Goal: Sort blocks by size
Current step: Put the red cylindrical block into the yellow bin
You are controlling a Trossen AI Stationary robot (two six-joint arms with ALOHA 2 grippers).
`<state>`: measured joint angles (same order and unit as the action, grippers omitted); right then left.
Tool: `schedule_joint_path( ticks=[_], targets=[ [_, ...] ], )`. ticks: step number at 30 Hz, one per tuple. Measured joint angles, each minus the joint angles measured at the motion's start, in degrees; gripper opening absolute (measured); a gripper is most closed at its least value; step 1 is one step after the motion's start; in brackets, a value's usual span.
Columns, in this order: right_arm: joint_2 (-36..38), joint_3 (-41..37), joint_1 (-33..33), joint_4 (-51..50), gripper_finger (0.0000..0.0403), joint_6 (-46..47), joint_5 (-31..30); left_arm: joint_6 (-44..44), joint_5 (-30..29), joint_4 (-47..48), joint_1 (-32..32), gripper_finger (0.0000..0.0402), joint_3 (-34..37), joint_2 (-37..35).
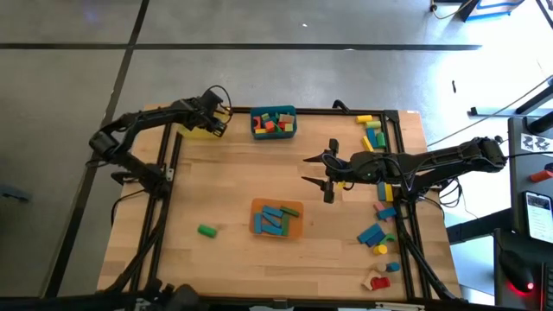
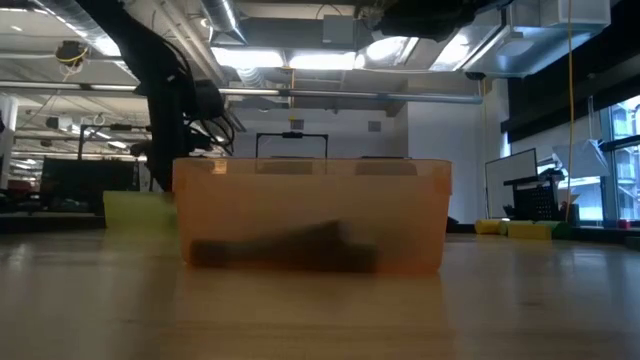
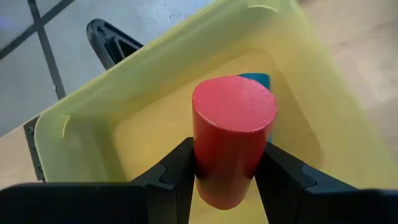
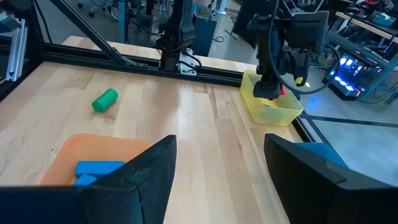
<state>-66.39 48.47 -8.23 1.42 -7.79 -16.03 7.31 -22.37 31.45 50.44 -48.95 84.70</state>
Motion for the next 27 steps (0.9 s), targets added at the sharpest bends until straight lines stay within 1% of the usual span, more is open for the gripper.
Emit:
schedule_joint_path(
  ticks=[9,21,25,27],
  targets=[
    [0.0,0.0,0.0,-0.1,0.0241,0.0,0.0,-0.1,0.1,-0.9,2.2,0.0129,0.0,2.8],
    [0.0,0.0,0.0,-0.1,0.0241,0.0,0.0,-0.5,0.3,-0.9,2.2,0.0130,0.0,4.3],
    [0.0,0.0,0.0,-0.1,0.0241,0.0,0.0,-1.9,3.0,-1.1,2.2,0.0130,0.0,4.3],
    [0.0,0.0,0.0,-0.1,0.0241,0.0,0.0,-2.0,3.1,-1.2,2.2,0.0130,0.0,4.3]
  ],
)
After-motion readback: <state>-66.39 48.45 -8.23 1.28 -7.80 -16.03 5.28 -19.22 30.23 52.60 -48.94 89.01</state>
